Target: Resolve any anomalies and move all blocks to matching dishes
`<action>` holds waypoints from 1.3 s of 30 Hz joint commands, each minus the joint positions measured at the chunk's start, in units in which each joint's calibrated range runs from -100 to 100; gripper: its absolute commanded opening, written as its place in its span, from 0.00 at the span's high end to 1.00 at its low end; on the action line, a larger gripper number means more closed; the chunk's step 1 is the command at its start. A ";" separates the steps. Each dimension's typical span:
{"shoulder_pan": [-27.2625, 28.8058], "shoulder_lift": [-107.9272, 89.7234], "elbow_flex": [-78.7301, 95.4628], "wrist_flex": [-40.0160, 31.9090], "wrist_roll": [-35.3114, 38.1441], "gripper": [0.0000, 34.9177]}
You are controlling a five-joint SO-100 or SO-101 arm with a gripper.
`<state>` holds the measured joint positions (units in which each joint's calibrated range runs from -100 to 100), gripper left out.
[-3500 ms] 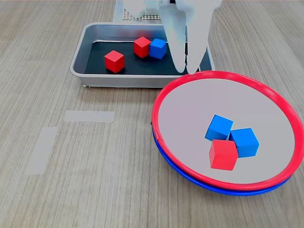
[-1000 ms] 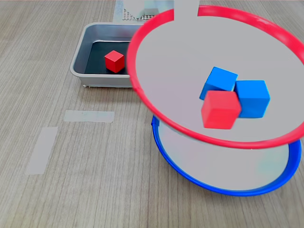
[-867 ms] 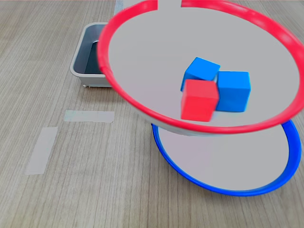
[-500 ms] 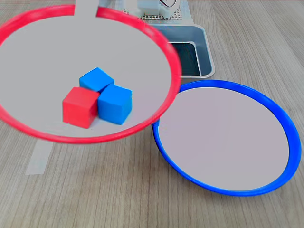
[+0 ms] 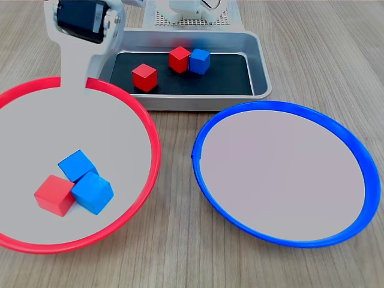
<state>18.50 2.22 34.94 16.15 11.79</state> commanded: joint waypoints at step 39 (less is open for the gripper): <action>-3.01 -1.15 2.80 0.15 1.76 1.00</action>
<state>14.69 4.09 38.02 15.50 13.06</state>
